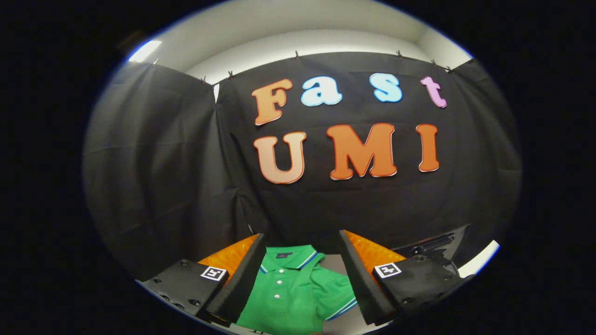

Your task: Put the clothes into the washing machine and then close the washing machine lid.

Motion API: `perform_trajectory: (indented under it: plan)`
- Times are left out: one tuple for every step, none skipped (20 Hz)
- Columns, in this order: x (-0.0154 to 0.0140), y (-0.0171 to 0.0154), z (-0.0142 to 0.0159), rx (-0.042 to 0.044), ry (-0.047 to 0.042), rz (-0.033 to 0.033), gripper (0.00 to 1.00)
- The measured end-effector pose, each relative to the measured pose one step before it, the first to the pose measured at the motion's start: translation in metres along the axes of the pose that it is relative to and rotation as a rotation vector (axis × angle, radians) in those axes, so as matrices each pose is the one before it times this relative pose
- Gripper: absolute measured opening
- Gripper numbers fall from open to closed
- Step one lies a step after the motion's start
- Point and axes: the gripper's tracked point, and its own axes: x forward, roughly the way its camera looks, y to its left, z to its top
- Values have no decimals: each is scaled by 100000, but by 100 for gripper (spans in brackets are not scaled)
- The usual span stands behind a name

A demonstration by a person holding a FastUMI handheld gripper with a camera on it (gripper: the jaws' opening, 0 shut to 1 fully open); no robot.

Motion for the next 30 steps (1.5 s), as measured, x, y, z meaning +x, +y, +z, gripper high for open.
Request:
perform_trajectory:
  plan:
    - [598, 1343, -1430, -913, 3555, 1945, 100]
    - [648, 1191, -1134, -929, 3630, 1330, 100]
    - [757, 674, -1297, -833, 3264, 388, 99]
    - [712, 113, -1060, -891, 3328, -475, 99]
    - [577, -86, -1190, -710, 3580, -730, 99]
    - [495, 46, -1205, -361, 3953, -505, 98]
    - [645, -203, -1313, 262, 4609, -631, 98]
    - [511, 87, -1646, 828, 4716, -298, 98]
    - [677, -144, -1263, 1424, 3935, 64, 99]
    - [484, -193, -684, 1932, 2768, -276, 99]
    - [414, -170, -479, 1504, 1633, -237, 99]
    - [142, -62, -221, 853, 904, -136, 99]
    - [466, -127, -419, 110, 1352, -563, 99]
    - [319, -198, -769, -418, 2618, -685, 100]
    - [225, -72, -613, -1243, 1796, -487, 100]
    - [149, -102, 388, -2506, -2632, -681, 100]
    - [382, 74, -214, -3834, 94, -405, 98]
    - [-489, 144, -363, -5432, -262, -250, 99]
    - [-21, 186, 214, -3497, -2349, 625, 100]
    - [168, 131, -242, -1744, 98, 211, 100]
    - [-130, 1, 124, 641, -1144, 262, 98]
    - [274, -22, -202, 1132, -226, 539, 97]
    - [42, -86, -19, 1239, -212, 434, 95]
    - [-161, 32, 45, 356, -255, 470, 95]
    - [-35, -16, 28, -764, 13, 233, 94]
    - [119, -89, -77, -1206, -237, 259, 94]
    - [-45, 42, 44, -949, -637, 240, 93]
    - [-90, 43, -47, -103, -930, 194, 93]
    - [-100, 77, 29, 283, -851, 399, 93]
    - [75, -95, -168, -220, -194, 438, 91]
